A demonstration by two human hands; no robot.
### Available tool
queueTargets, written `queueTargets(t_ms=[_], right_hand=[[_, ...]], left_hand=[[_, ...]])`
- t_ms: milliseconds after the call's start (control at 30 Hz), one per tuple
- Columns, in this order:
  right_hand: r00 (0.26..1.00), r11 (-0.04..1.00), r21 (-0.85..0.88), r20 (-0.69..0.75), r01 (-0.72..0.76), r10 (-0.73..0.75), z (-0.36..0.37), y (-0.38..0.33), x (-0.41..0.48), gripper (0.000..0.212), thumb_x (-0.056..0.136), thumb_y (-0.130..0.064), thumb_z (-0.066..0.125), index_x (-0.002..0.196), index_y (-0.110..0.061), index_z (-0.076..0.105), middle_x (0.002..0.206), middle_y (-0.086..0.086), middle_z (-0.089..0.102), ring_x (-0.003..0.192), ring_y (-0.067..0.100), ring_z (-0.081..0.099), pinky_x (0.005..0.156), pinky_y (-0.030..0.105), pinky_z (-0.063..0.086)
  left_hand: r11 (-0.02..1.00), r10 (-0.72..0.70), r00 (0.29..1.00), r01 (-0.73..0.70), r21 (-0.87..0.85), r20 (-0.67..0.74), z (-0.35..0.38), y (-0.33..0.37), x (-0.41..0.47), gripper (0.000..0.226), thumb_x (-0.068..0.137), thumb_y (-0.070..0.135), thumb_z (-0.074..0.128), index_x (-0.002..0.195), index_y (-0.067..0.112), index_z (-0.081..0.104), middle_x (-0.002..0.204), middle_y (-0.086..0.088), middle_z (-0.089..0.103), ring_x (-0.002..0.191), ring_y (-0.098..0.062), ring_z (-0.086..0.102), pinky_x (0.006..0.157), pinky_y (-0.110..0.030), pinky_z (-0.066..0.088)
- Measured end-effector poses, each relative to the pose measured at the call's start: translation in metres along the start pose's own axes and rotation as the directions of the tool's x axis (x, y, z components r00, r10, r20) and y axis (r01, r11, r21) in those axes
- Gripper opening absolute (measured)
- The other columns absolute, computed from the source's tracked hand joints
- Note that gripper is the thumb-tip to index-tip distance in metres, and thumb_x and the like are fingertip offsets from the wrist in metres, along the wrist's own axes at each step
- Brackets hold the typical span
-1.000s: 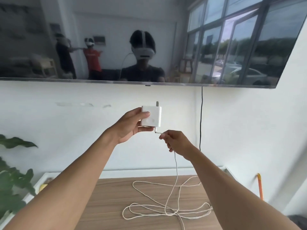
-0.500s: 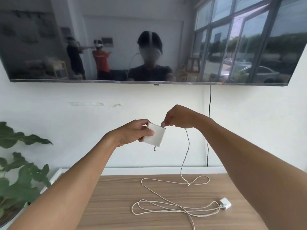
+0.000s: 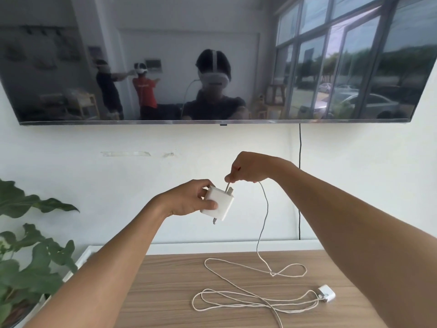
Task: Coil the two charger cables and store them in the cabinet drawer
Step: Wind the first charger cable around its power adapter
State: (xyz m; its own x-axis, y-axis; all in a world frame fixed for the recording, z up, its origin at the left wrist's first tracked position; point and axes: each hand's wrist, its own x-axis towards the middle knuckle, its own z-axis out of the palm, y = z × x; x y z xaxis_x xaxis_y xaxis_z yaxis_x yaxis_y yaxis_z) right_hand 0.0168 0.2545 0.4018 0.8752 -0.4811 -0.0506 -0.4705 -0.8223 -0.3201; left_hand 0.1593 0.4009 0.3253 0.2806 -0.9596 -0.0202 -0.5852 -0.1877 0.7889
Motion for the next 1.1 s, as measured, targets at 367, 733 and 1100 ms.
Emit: queueTargets(t_ms=[367, 733, 1100], right_hand=[[0.986, 0.989, 0.088, -0.122, 0.121, -0.110, 0.025, -0.023, 0.002, 0.023, 0.091, -0.019, 0.050, 0.097, -0.009, 0.070, 0.104, 0.009, 0.070, 0.085, 0.023, 0.060, 0.076, 0.036, 0.051], [0.940, 0.821, 0.525, -0.338, 0.223, -0.039, 0.106, -0.015, -0.002, 0.017, 0.094, -0.014, 0.047, 0.081, -0.019, 0.057, 0.071, -0.010, 0.060, 0.047, -0.009, 0.052, 0.052, 0.011, 0.040], [0.956, 0.684, 0.695, -0.293, 0.220, -0.009, 0.148, -0.015, 0.001, 0.022, 0.095, -0.019, 0.053, 0.074, -0.023, 0.055, 0.071, -0.005, 0.060, 0.042, -0.001, 0.046, 0.049, 0.019, 0.041]], left_hand=[[0.981, -0.183, 0.903, 0.142, -0.130, -0.389, -0.005, -0.015, -0.003, 0.025, 0.092, 0.025, 0.057, 0.112, 0.010, 0.055, 0.113, -0.003, 0.066, 0.079, -0.012, 0.068, 0.061, -0.025, 0.041], [0.862, -0.373, 0.782, 0.093, -0.498, -0.500, -0.006, -0.019, 0.008, 0.016, 0.088, 0.024, 0.058, 0.095, 0.010, 0.059, 0.094, -0.005, 0.068, 0.076, -0.016, 0.071, 0.064, -0.028, 0.044], [0.772, -0.395, 0.806, 0.031, -0.635, -0.441, 0.000, -0.019, 0.014, 0.010, 0.089, 0.021, 0.057, 0.089, 0.011, 0.060, 0.084, -0.005, 0.066, 0.073, -0.018, 0.067, 0.062, -0.027, 0.044]])
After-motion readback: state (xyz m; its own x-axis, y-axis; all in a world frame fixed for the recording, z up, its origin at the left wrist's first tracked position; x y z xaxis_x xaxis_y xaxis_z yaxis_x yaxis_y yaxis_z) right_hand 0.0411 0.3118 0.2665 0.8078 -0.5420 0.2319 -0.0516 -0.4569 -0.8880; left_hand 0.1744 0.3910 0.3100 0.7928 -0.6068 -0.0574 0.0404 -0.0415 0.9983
